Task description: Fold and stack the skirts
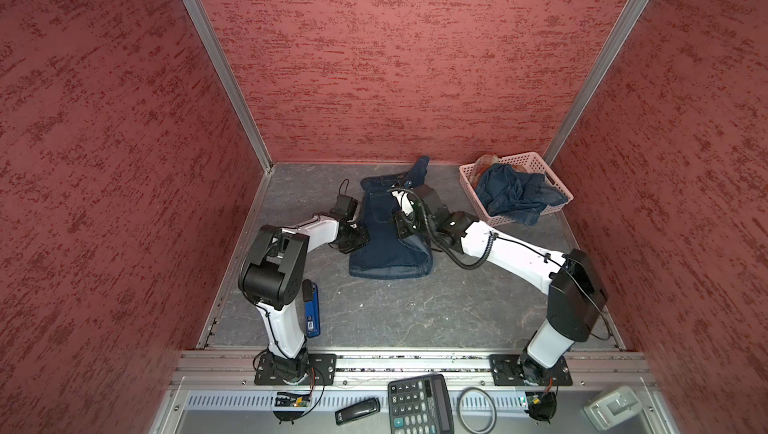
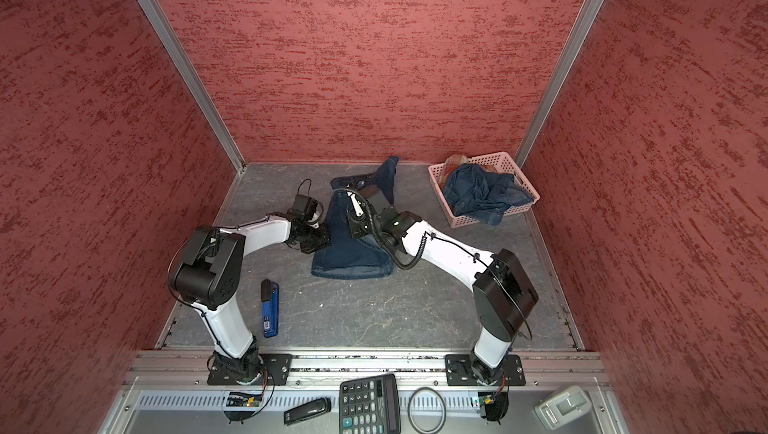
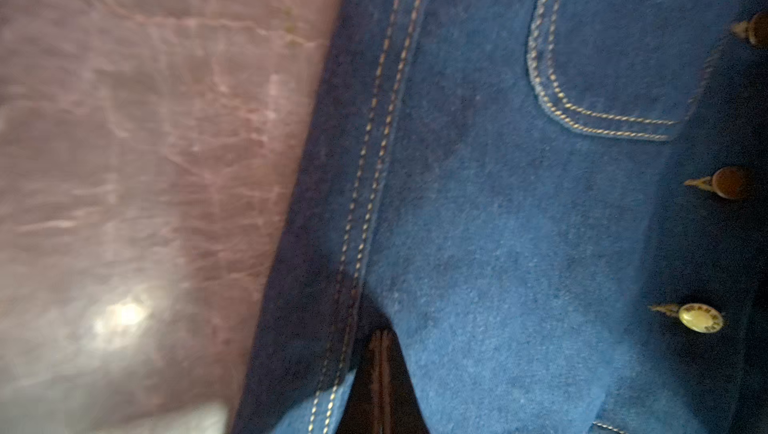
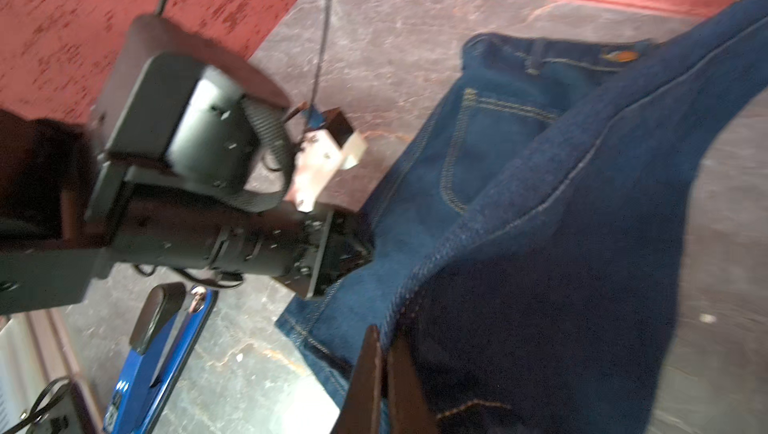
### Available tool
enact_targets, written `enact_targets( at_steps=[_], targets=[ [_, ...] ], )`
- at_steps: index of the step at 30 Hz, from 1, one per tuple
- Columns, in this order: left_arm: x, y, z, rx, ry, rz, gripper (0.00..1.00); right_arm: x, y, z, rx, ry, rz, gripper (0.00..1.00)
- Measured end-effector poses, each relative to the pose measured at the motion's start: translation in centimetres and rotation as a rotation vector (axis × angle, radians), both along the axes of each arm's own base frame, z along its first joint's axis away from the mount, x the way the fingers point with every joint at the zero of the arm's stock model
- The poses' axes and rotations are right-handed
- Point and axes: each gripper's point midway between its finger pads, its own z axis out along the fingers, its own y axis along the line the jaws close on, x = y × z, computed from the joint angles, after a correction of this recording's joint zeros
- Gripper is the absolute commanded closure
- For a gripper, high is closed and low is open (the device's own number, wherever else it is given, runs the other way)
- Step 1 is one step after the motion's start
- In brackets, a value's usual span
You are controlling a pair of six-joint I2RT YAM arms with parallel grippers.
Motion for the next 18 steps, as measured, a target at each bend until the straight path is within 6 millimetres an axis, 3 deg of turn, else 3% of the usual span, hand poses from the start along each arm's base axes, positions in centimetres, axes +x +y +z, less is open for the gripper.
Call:
enact_targets(
  at_steps=[6,18],
  targets=[
    [0.2,-0.5,-0.1,-0.041,-0.032,0.005,1.0,-2.4,2.8,-2.4,0.006,0.074,0.054,1.0],
    [0.5,-2.4,0.0,-0.127,-0.066,-0.002,1.0,-2.1,3.1,-2.3,0.06,0.121,0.015,1.0]
  ],
)
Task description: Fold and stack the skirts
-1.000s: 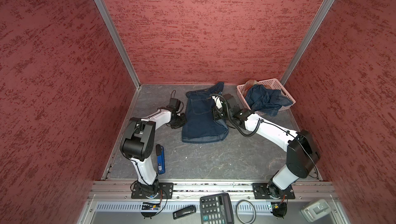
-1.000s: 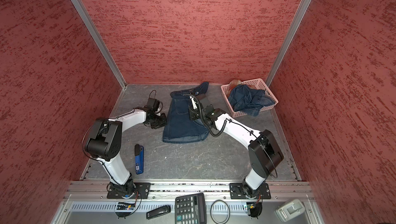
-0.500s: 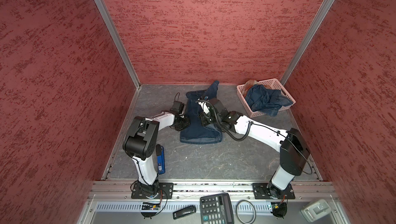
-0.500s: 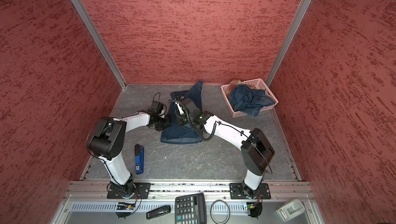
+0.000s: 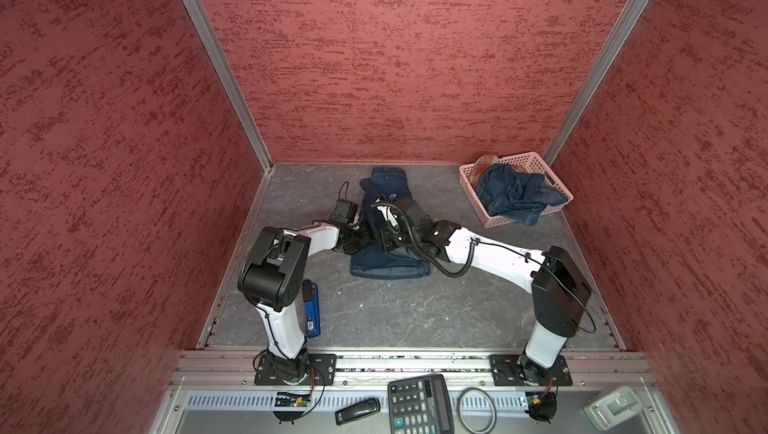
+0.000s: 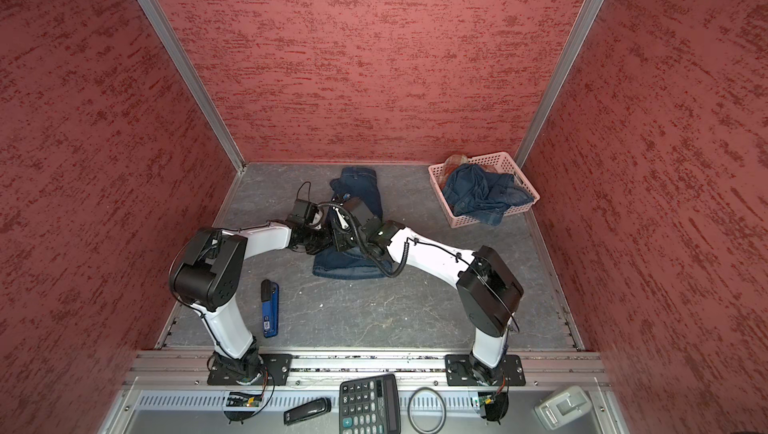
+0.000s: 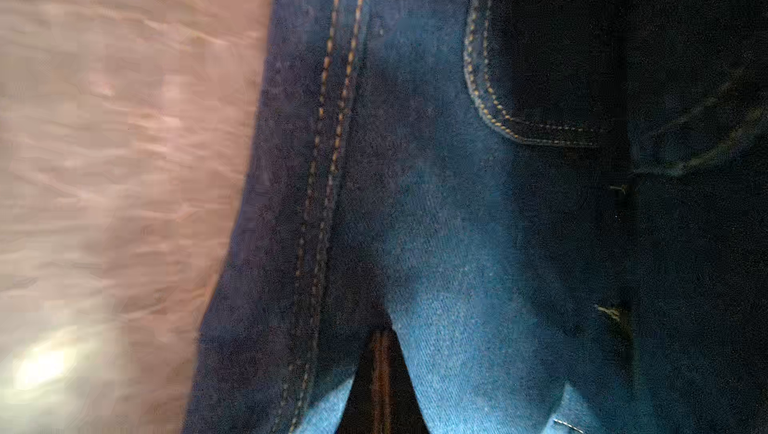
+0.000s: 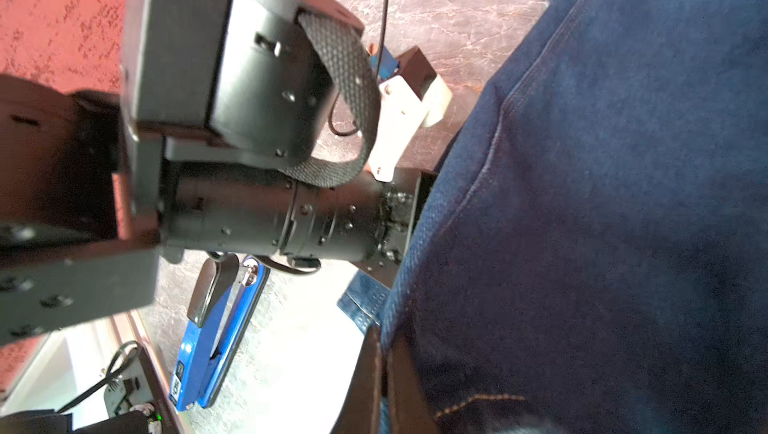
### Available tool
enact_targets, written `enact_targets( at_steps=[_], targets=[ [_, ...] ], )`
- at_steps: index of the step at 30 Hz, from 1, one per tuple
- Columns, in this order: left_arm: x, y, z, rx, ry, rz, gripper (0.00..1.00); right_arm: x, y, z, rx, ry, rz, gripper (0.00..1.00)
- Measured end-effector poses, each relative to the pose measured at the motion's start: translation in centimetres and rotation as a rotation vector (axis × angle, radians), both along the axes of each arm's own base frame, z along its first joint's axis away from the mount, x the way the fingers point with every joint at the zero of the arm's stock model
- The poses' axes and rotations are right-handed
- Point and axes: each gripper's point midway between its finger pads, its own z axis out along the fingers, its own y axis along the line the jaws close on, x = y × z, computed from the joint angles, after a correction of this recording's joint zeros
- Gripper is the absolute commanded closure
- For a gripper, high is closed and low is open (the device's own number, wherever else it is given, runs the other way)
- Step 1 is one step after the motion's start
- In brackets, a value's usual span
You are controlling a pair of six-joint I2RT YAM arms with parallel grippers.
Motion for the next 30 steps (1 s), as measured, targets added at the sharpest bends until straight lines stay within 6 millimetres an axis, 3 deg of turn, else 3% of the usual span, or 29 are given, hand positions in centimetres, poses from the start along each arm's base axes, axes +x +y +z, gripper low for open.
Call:
enact_targets(
  at_steps=[5,13,15,18,23,30],
  targets=[
    [0.0,-2.6,-0.1,-0.065,0.002,-0.021,1.0,1.4,-1.5,0.0,0.013,0.019,-0.048,1.0],
    [0.5,-8.3,0.1,-0.165,0.014,-0.064,1.0,4.8,-8.1,0.8,-0.004,-0.004,-0.174,1.0],
    [0.2,-8.6,0.1,-0.172,0.023,-0.064,0.93,5.2,-9.1,1.2,-0.018,-0.024,-0.192,1.0],
    [-0.1,-8.1,0.4,-0.174,0.03,-0.055,0.78,5.1,-9.3,1.7,-0.031,-0.05,-0.182,1.0],
    [-2.1,-4.9,2.0,-0.146,0.029,0.0,0.58,4.6,-9.2,0.6,-0.051,-0.047,-0.162,1.0],
    [-4.5,-2.3,4.2,-0.169,-0.007,0.054,0.55,2.8,-7.5,-0.8,-0.064,-0.028,-0.106,1.0]
  ],
)
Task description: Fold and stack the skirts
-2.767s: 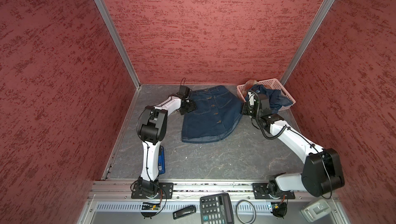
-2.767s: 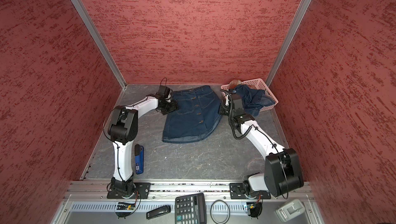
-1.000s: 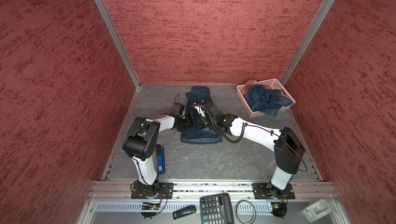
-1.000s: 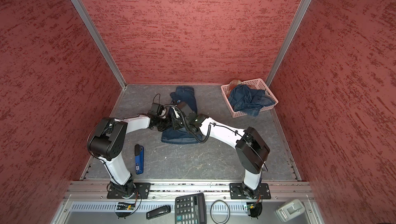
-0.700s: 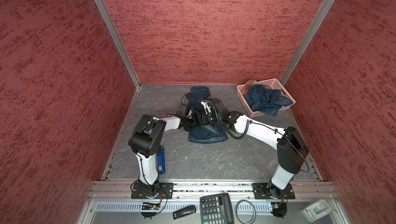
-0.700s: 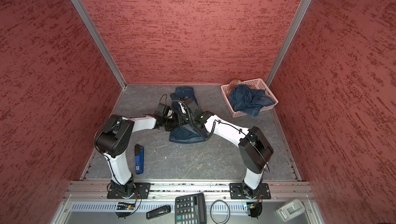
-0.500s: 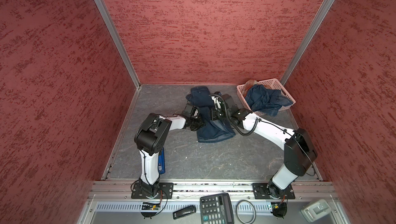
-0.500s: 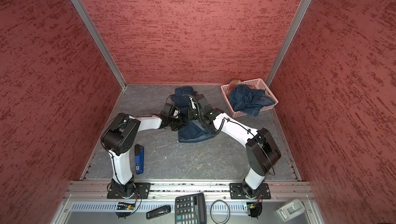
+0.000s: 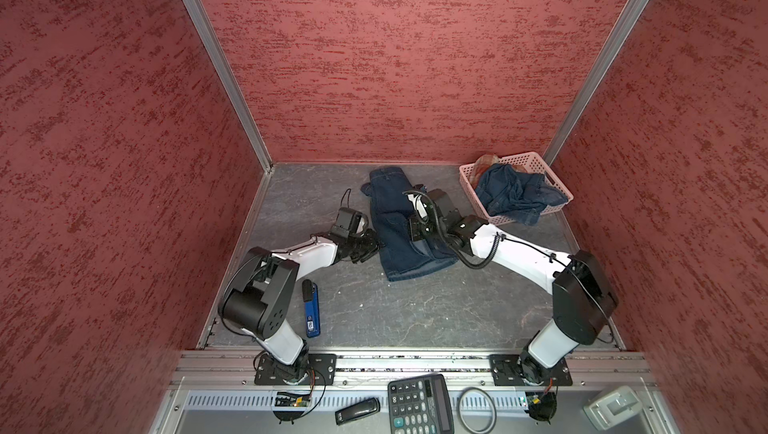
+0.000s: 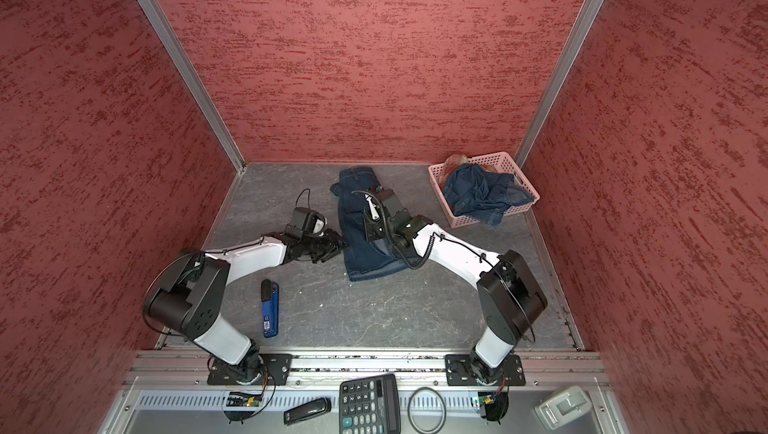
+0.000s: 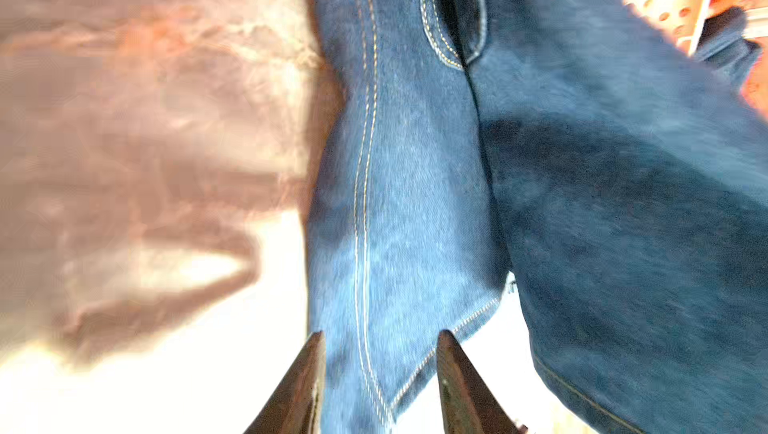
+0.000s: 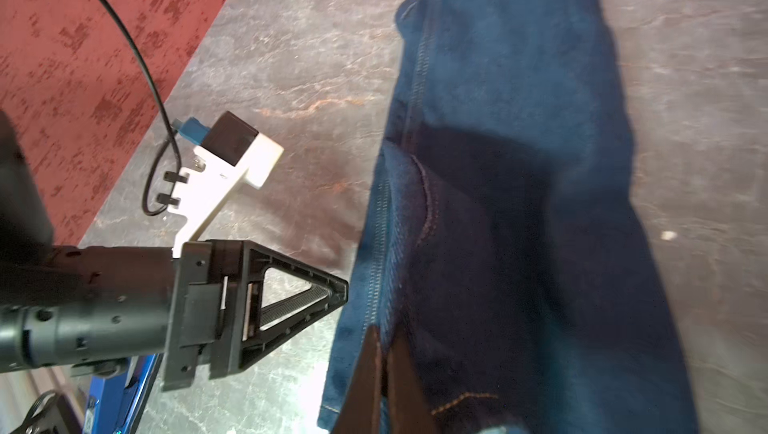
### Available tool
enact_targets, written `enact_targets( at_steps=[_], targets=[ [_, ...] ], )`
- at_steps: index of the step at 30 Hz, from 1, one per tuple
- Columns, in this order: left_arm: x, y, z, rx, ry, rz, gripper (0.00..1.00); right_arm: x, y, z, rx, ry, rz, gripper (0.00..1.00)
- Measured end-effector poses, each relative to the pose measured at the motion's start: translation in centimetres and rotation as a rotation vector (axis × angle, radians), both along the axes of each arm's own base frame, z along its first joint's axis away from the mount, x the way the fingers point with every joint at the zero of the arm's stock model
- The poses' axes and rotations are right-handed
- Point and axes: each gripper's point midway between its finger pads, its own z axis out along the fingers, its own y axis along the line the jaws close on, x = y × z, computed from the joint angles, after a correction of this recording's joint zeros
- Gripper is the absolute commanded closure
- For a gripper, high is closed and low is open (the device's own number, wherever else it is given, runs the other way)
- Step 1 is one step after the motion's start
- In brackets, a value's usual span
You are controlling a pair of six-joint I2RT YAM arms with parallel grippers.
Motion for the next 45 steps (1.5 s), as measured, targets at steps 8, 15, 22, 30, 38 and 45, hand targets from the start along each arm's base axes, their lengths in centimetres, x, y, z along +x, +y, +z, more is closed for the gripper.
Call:
enact_targets(
  at_steps=[8,15,22,30,38,45],
  targets=[
    [1.5,5.0,1.8,-0.021,-0.028,0.149,0.53,-4.4,3.3,-3.9,-0.025,0.066,0.113,0.78],
    [4.0,6.9,5.1,-0.01,-0.101,0.21,0.49,-6.8,2.5,-6.1,-0.052,0.127,0.122,0.26],
    [4.6,4.6,4.9,0.042,-0.125,0.142,0.5,-0.7,-1.8,-2.1,0.023,0.063,-0.07,0.24],
    [0.4,-1.7,-0.4,0.149,-0.02,-0.054,0.58,9.9,-5.4,-2.2,0.033,0.036,-0.282,0.25],
    [-2.0,-6.9,-2.8,0.195,0.025,-0.184,0.6,13.7,-9.0,-2.2,0.033,0.023,-0.38,0.24],
    [-2.9,-14.6,-1.1,0.126,-0.03,-0.338,0.48,13.1,-15.2,5.5,0.079,-0.121,-0.462,0.22]
  ],
)
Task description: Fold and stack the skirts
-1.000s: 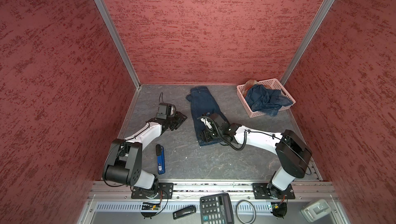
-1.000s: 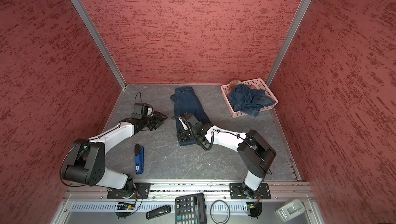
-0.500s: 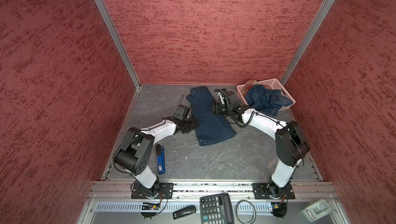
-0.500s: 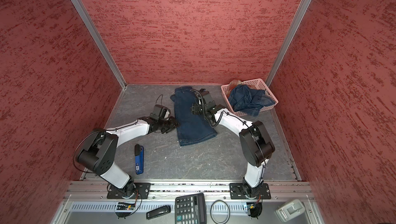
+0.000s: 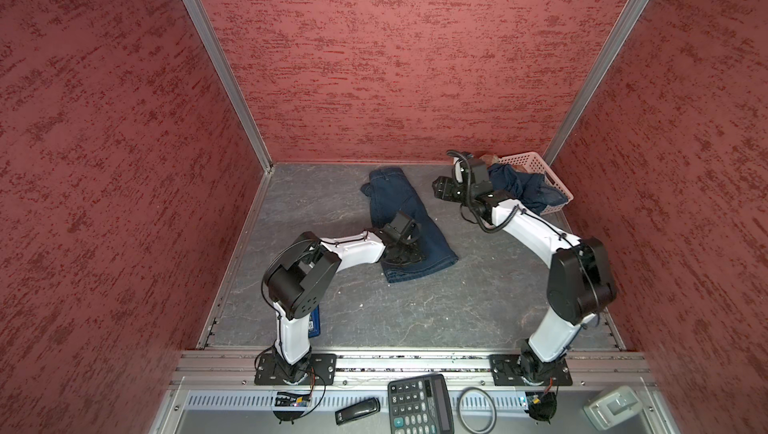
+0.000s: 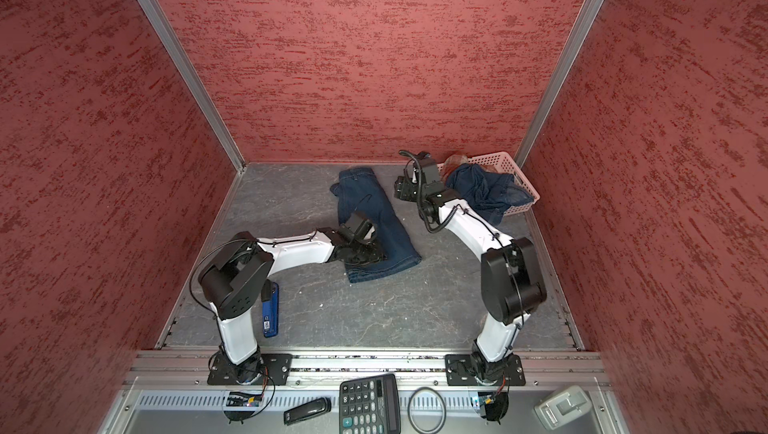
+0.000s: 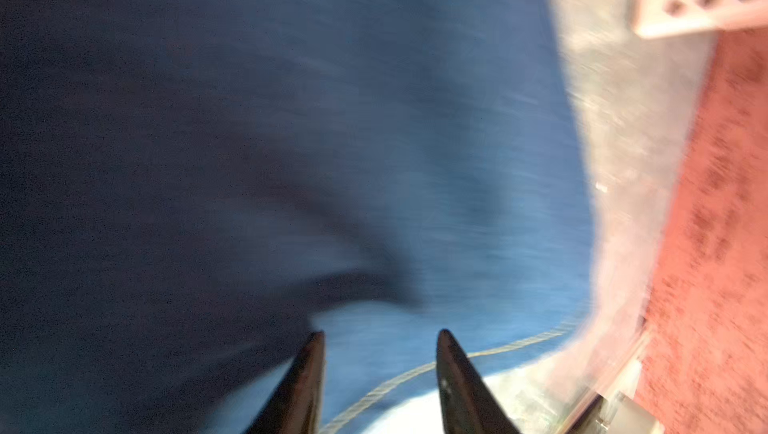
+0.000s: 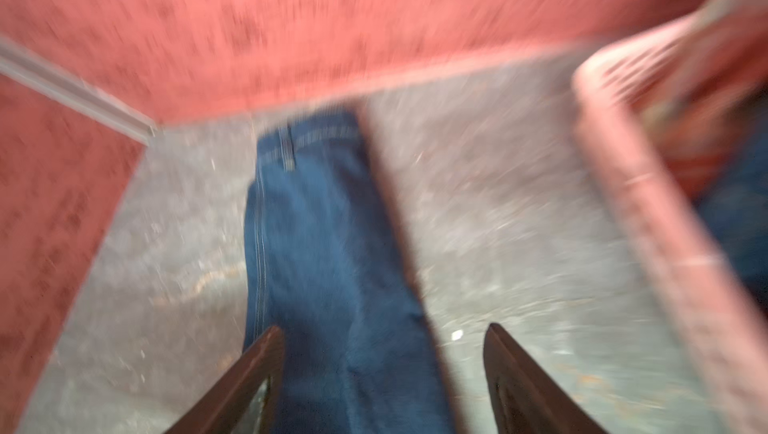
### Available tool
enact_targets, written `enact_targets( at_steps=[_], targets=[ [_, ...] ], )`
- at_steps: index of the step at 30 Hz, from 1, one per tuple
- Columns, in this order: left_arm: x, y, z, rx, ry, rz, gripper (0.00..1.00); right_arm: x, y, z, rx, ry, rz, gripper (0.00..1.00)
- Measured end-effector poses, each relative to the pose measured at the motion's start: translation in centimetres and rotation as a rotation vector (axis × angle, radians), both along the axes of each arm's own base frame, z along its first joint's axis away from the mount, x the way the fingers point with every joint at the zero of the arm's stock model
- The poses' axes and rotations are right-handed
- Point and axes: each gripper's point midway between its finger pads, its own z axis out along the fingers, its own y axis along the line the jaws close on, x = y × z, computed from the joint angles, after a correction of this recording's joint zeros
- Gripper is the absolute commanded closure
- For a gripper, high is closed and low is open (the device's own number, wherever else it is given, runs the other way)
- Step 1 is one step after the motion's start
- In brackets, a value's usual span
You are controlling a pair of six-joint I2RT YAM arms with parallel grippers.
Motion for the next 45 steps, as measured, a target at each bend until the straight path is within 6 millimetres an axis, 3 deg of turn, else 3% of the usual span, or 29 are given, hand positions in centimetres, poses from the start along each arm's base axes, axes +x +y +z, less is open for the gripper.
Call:
enact_targets(
  at_steps=[3,6,8,12,17,20,24,30,33,36,38,40,43,45],
  targets=[
    [0.1,0.1,1.5,-0.04,-0.011,-0.01,0.44,-0.4,-1.7,3.1,-0.003,-0.069,-0.025,0.21],
    [2.1,2.7,3.5,-0.054,-0.043,0.045,0.43,-0.9,-1.6,3.5,-0.005,-0.086,-0.014,0.21],
    [3.8,5.0,4.9,-0.059,-0.072,0.098,0.43,-1.0,-1.2,2.4,-0.013,-0.063,0.0,0.21],
    [6.3,9.7,5.8,-0.038,-0.104,0.197,0.45,-0.3,0.4,-2.2,-0.038,0.03,0.035,0.21],
    [5.1,13.0,2.5,0.035,-0.026,0.242,0.47,1.8,2.6,-7.6,-0.061,0.13,0.073,0.21],
    [3.1,12.6,0.5,0.078,0.034,0.209,0.49,2.9,3.4,-9.0,-0.064,0.148,0.078,0.21],
    [0.4,10.0,-1.8,0.119,0.086,0.121,0.5,5.0,4.3,-9.0,-0.056,0.131,0.081,0.21],
    [-1.9,4.4,-1.9,0.102,0.089,-0.006,0.48,6.8,4.6,-7.8,-0.046,0.097,0.078,0.2],
    [-3.2,0.7,-1.5,0.058,0.084,-0.099,0.42,7.0,3.7,-6.7,-0.045,0.081,0.07,0.19],
    [-4.9,-1.4,-0.7,0.008,0.082,-0.187,0.31,6.7,2.1,-4.5,-0.048,0.048,0.053,0.17],
    [-5.2,-1.5,0.3,-0.024,0.073,-0.214,0.22,5.8,1.3,-2.7,-0.051,0.017,0.05,0.16],
    [-4.2,-0.6,2.2,-0.062,0.038,-0.203,0.19,4.7,0.3,-0.5,-0.051,-0.021,0.043,0.15],
    [-0.5,2.8,6.1,-0.12,-0.047,-0.106,0.18,2.6,-0.7,2.0,-0.045,-0.077,0.036,0.15],
    [3.1,6.2,8.5,-0.139,-0.121,0.005,0.19,1.2,-0.9,2.6,-0.042,-0.092,0.039,0.15]
  ],
)
